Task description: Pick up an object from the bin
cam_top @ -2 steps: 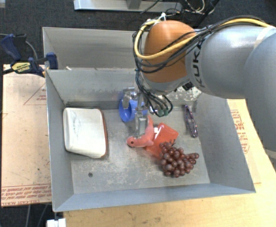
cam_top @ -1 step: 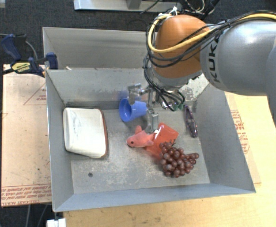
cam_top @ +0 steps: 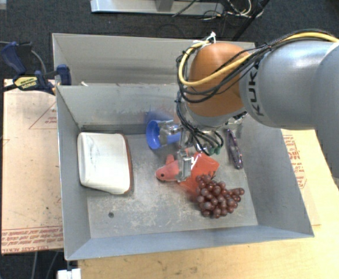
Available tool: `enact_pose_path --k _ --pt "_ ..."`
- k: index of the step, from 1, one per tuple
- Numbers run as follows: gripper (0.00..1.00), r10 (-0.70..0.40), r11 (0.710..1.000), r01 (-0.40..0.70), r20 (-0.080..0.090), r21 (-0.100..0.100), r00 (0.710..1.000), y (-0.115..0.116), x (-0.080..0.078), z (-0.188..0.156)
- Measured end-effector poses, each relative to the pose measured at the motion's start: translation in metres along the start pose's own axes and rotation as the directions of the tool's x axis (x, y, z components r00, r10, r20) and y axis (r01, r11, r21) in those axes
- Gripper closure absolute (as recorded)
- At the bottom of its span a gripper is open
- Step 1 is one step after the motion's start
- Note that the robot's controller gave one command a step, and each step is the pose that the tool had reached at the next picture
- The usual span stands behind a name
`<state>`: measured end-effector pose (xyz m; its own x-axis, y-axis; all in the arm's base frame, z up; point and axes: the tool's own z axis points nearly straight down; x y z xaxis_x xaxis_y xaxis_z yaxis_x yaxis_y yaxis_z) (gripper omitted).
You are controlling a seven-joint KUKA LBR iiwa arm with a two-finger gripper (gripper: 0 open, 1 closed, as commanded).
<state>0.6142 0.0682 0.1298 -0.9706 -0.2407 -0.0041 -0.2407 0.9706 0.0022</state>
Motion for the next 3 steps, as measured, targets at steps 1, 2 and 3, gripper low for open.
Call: enact_pose_path --k 1,2,3 --pt "1.00 -0.478 0.879 0.478 0.016 0.009 0.878 -0.018 0.063 0.023" --pt "1.00 -0.477 0.879 0.477 0.015 0.009 0.879 -0.018 0.063 0.023" --pt "1.00 -0.445 0.895 0.445 0.020 0.009 0.895 -0.020 0.069 -0.077"
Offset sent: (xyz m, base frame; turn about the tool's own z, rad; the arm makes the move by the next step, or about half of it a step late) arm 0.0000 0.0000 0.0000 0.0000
